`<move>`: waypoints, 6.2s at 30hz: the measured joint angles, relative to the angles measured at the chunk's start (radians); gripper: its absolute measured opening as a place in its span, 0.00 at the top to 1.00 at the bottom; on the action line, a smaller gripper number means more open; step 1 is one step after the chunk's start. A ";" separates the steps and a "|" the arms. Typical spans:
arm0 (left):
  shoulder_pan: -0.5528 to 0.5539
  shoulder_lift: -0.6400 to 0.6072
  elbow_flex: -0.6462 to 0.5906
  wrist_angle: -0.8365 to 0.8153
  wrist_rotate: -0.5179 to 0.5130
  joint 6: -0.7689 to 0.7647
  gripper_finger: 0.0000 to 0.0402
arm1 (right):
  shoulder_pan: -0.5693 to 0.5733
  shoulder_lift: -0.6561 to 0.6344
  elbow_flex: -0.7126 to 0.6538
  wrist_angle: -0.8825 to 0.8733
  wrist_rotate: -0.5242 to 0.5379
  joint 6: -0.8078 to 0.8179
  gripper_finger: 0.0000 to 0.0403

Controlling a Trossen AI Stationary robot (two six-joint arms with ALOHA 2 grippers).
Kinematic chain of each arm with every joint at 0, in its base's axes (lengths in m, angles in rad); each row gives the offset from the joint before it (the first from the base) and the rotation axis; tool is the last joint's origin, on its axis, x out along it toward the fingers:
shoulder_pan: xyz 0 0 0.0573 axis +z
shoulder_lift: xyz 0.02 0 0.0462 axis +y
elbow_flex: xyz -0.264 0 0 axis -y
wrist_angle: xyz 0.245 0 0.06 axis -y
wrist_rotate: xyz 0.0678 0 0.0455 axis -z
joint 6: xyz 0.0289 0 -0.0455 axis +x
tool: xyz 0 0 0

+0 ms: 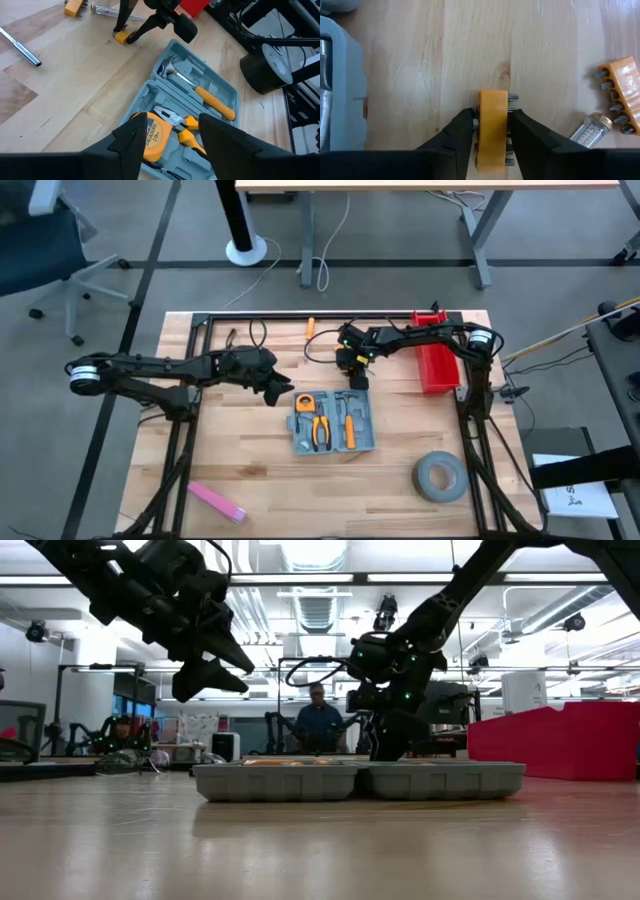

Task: Prefit tool cases
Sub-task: Put the bottom yellow screwdriver bit set into the gray pre-fit tool case

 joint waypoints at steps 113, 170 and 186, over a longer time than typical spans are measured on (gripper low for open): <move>0.000 0.000 0.000 -0.029 0.008 -0.022 0.52 | 0.082 -0.119 -0.108 -0.042 0.038 0.008 0.48; 0.000 0.000 0.000 -0.032 0.028 -0.030 0.52 | 0.133 -0.198 -0.015 -0.270 0.014 0.021 0.75; -0.001 0.000 0.000 -0.037 0.033 -0.063 0.54 | 0.328 -0.351 -0.015 -0.343 0.014 0.165 0.75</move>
